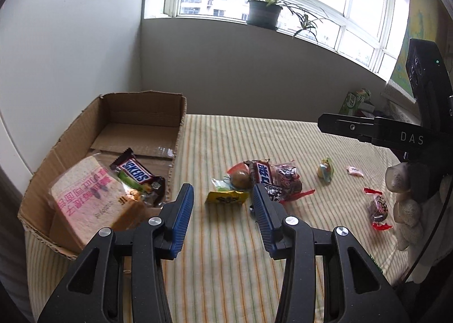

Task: Organize snacks
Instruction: 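Grasp the black candy bar with the left gripper while the right gripper grasps the red pastry bag, then carry both held snacks into the cardboard box and release them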

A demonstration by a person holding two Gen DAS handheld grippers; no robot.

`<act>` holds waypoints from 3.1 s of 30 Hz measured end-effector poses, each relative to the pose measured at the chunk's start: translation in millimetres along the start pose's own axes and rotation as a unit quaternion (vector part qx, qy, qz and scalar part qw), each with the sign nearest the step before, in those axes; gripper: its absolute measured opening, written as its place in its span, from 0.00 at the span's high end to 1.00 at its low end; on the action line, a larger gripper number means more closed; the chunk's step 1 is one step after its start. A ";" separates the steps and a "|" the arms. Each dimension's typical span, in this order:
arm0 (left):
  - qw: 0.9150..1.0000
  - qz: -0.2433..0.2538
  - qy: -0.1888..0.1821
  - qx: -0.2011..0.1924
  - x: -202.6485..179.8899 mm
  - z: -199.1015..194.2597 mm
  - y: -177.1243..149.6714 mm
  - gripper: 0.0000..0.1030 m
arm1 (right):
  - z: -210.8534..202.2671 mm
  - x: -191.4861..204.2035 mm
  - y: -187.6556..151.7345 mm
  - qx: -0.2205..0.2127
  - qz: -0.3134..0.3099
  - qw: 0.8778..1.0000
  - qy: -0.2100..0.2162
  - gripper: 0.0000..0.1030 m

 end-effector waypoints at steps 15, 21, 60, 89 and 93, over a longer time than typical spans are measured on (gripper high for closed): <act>0.997 0.045 -0.028 0.056 -54.8 44.4 -13.3 0.59 | 55.4 -9.8 -28.8 0.094 0.045 0.994 0.027 0.30; 0.996 0.039 -0.040 0.068 -57.1 52.7 -16.6 0.59 | 66.2 -14.9 -31.9 0.111 0.056 0.992 0.030 0.38; 0.995 0.035 -0.044 0.077 -56.8 56.9 -15.5 0.77 | 60.7 -22.0 -36.0 0.118 0.042 0.992 0.026 0.67; 0.994 0.042 -0.013 0.100 -62.8 80.9 -10.3 0.62 | 63.9 -33.0 -42.7 0.121 0.036 0.992 0.008 0.67; 0.993 0.042 -0.017 0.106 -62.9 85.1 -12.3 0.71 | 64.1 -37.6 -43.4 0.122 0.037 0.992 0.004 0.67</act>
Point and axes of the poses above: each gripper's, at about its wrist camera, not at the fingertips, and z roughly the way its jaws point, x to its left, y to its top, the point moved 7 cm from there along z, roughly the way its jaws point, and after that the axes turned 14 degrees about z, right-handed, at the moved point
